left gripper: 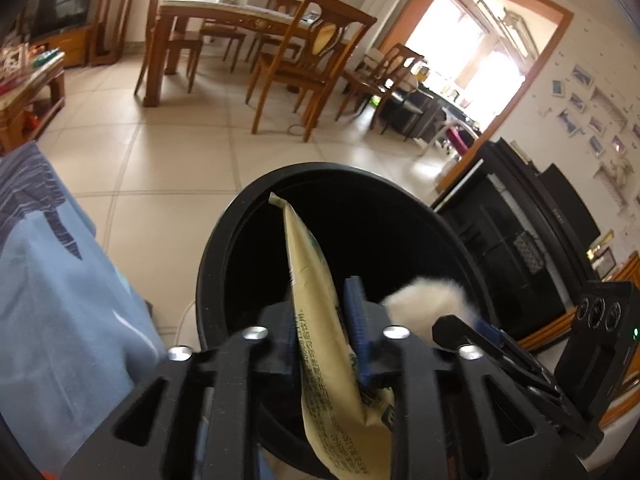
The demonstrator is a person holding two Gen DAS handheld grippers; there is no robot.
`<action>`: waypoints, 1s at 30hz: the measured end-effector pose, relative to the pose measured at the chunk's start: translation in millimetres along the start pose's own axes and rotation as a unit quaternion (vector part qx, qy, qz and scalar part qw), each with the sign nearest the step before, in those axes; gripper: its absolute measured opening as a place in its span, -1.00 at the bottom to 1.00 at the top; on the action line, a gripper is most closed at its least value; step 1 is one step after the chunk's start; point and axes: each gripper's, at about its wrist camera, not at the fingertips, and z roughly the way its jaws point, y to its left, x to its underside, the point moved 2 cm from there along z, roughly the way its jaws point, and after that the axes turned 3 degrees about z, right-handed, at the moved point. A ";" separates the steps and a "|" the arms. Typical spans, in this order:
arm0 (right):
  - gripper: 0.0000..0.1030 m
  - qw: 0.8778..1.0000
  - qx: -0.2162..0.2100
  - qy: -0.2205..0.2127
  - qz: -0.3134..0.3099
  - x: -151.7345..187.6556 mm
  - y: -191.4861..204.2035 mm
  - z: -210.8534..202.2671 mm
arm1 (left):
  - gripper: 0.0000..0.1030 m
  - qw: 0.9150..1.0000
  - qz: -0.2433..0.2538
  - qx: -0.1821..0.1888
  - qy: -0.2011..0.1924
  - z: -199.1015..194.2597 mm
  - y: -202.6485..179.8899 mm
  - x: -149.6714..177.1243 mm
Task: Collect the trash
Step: 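Drop the beige bag and white toy into the black bin with both tools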
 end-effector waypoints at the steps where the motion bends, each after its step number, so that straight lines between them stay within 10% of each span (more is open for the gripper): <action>1: 0.45 1.000 -0.004 -0.002 0.002 -1.1 -0.8 -0.3 | 0.11 1.000 0.004 -0.011 -0.007 -3.0 -0.6 0.4; 20: 0.75 0.995 -0.006 -0.012 0.095 6.7 32.5 26.8 | 0.48 0.996 0.021 -0.035 -0.081 -182.3 22.5 62.3; 30: 0.91 0.999 -0.025 0.024 0.012 28.3 90.5 33.0 | 0.65 0.972 -0.004 -0.175 -0.155 -322.2 105.8 141.7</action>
